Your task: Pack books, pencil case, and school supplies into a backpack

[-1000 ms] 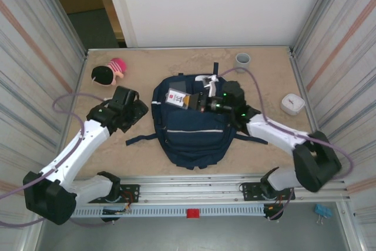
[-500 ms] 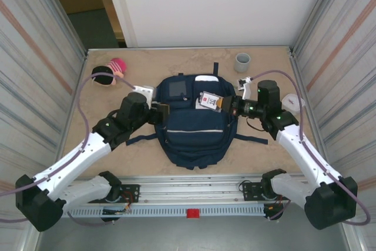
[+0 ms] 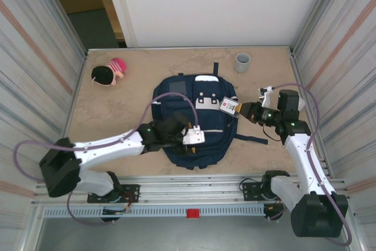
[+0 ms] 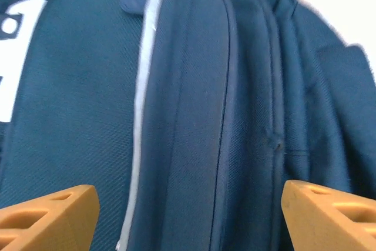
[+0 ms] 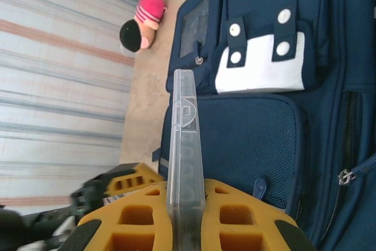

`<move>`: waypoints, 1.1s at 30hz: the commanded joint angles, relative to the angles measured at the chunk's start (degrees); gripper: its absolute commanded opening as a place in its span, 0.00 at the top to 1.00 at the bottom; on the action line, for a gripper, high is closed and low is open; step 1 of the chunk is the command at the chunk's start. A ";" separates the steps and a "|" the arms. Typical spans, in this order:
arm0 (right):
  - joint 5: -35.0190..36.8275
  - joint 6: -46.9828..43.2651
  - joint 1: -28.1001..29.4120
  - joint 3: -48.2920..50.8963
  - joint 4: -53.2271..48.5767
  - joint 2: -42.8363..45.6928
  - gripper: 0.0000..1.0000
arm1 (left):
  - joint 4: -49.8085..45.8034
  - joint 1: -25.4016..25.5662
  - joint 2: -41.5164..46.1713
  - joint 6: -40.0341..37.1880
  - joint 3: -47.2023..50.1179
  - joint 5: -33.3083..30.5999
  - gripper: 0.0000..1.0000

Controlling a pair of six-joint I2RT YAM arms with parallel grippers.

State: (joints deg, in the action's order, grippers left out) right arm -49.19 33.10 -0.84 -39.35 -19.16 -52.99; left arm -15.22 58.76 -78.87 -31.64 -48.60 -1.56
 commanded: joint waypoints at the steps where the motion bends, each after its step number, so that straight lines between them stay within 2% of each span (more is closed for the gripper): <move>1: -1.59 -1.61 -0.30 1.12 -1.26 1.46 0.98 | 4.12 0.39 -3.20 -5.44 -2.29 -5.27 0.18; 8: -1.30 -1.77 -0.37 1.60 -1.19 2.09 0.98 | 12.40 0.38 -4.41 -4.82 -0.81 -8.15 0.20; 11: -1.30 -1.96 -0.41 1.64 -1.15 2.02 0.99 | 14.06 0.40 -3.88 -4.45 -0.51 -8.30 0.28; 13: -1.28 -1.99 -0.47 1.81 -1.19 2.06 0.99 | 15.45 0.38 -4.30 -4.65 -0.18 -10.90 0.36; 19: -1.77 -1.99 -0.40 1.91 -1.29 2.30 0.99 | 14.89 0.42 -6.21 -5.42 -0.66 -14.71 0.37; 22: -1.59 -2.25 -0.42 1.82 -1.50 2.62 0.99 | 14.03 0.39 -6.20 -4.27 -0.59 -14.24 0.50; 24: -1.32 -2.33 -0.46 1.82 -1.61 2.81 0.99 | 13.93 0.37 -5.86 -3.61 -0.04 -14.25 0.54; 31: -1.81 -2.07 -0.52 1.85 -1.46 2.81 1.00 | 14.44 0.52 -7.53 -1.71 2.86 -16.73 0.49; 33: -2.71 -1.23 -0.54 2.25 -0.21 2.89 1.00 | 15.71 0.51 -8.03 -1.25 3.37 -18.72 0.56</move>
State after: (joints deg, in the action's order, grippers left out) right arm -49.65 32.32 -0.91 -37.69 -19.79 -51.27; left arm -1.61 59.00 -85.93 -34.37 -46.30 -15.97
